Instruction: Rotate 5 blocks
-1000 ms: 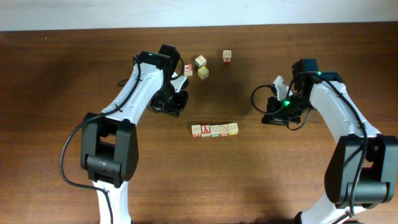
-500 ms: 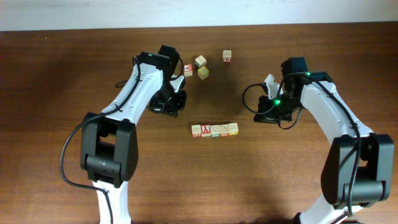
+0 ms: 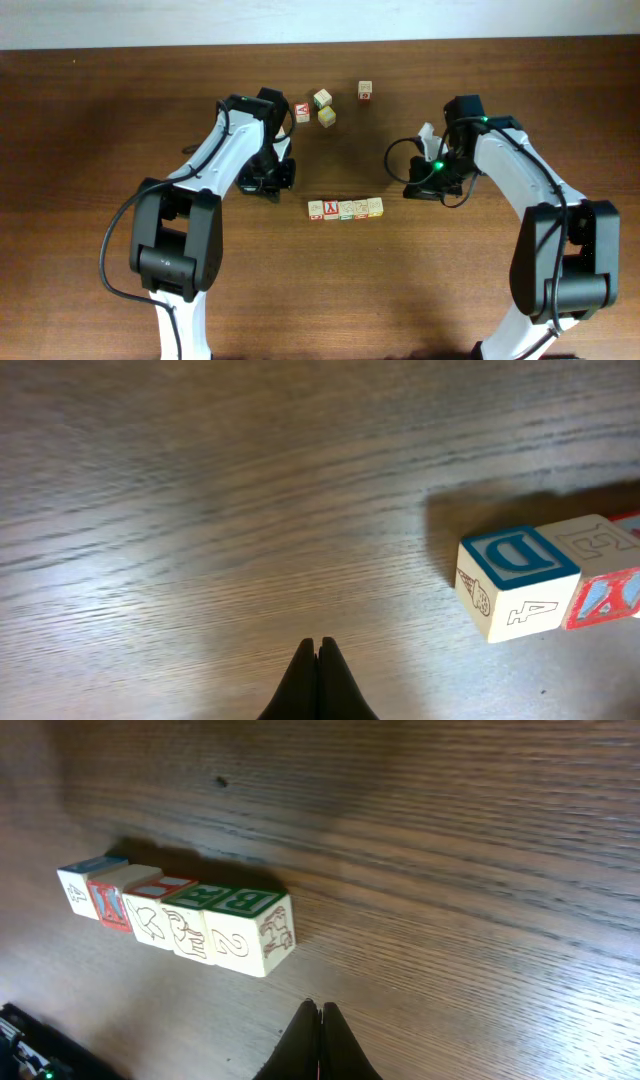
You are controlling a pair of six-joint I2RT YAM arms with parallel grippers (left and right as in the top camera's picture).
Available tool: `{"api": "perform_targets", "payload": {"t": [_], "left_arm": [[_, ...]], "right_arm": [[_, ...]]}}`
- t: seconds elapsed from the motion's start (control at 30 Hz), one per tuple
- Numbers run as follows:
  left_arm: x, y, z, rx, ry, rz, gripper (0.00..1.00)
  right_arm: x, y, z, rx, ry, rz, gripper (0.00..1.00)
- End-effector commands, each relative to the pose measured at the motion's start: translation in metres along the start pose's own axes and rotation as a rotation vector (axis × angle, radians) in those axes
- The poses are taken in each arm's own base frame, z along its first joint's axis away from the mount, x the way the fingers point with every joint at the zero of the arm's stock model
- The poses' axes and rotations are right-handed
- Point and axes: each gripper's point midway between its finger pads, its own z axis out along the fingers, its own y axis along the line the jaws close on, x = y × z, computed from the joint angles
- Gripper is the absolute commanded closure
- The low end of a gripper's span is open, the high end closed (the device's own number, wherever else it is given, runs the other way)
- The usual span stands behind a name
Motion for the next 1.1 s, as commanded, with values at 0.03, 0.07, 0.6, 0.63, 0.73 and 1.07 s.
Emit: {"api": "perform_targets", "payload": {"t": [0.03, 0.07, 0.6, 0.63, 0.73, 1.07], "left_arm": [[0.009, -0.018, 0.017, 0.091, 0.040, 0.003, 1.00], [0.009, -0.019, 0.019, 0.090, 0.039, 0.004, 1.00], [0.003, -0.024, 0.020, 0.106, 0.015, 0.016, 1.00], [0.003, -0.024, 0.020, 0.106, 0.015, 0.016, 1.00], [0.002, -0.024, 0.020, 0.107, 0.010, 0.017, 1.00], [-0.003, -0.025, 0.020, 0.111, -0.012, 0.022, 1.00]], "right_arm": [[0.005, 0.009, 0.012, 0.015, 0.027, -0.034, 0.96], [0.004, 0.008, 0.012, 0.032, 0.025, -0.031, 0.96], [0.008, 0.004, 0.037, 0.044, 0.079, -0.008, 0.96], [0.010, 0.006, 0.039, 0.045, 0.087, -0.013, 0.96], [0.011, 0.012, 0.044, 0.048, 0.095, -0.014, 0.96], [0.012, 0.005, 0.046, 0.117, 0.088, 0.084, 0.96]]}}
